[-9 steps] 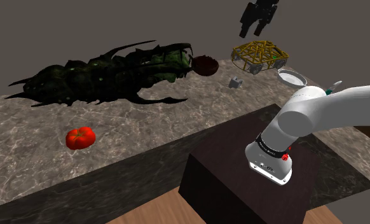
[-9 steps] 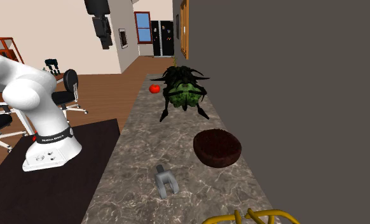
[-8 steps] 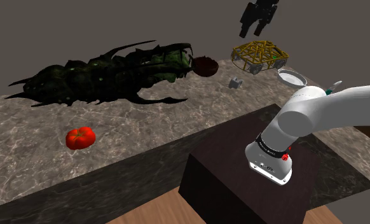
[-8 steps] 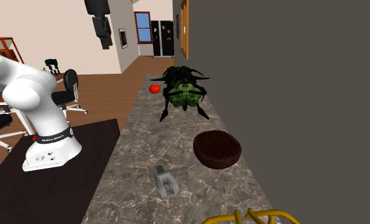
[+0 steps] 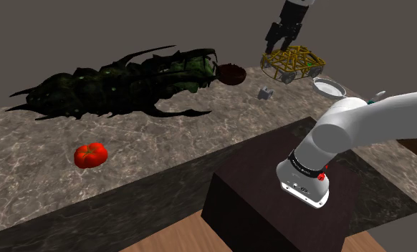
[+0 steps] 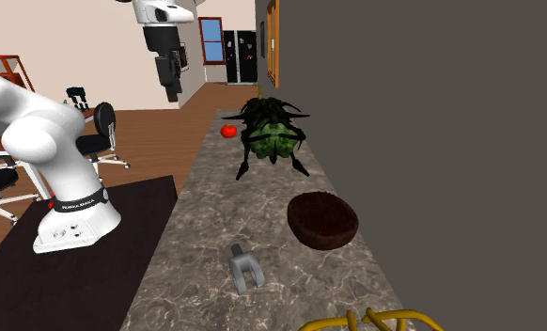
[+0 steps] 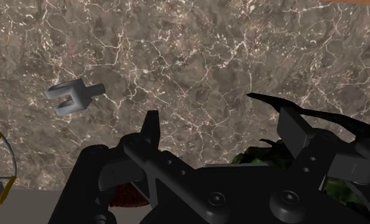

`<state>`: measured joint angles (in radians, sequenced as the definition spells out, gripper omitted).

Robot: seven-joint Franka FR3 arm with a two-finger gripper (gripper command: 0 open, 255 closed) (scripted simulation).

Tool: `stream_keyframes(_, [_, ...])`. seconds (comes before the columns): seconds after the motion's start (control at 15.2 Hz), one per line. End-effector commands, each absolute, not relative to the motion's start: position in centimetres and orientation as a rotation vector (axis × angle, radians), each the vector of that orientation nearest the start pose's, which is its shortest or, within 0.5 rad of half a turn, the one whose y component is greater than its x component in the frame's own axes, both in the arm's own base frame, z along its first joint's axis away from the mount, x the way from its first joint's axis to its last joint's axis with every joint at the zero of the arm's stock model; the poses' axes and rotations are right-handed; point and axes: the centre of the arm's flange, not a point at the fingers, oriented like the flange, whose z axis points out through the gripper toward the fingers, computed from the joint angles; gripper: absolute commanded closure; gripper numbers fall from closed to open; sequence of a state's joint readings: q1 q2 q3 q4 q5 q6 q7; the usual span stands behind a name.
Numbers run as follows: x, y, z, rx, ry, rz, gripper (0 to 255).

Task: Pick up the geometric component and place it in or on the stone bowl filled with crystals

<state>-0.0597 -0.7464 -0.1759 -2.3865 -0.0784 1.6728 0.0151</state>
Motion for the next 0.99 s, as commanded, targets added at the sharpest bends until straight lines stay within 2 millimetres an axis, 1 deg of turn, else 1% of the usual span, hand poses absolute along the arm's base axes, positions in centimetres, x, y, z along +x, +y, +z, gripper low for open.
stream_keyframes(0.0, [32.1, -11.6, 54.8, -3.088, 0.317, -0.041, 0])
stream_keyframes(0.92, [36.5, -24.0, 41.8, -3.092, 0.385, -0.001, 0])
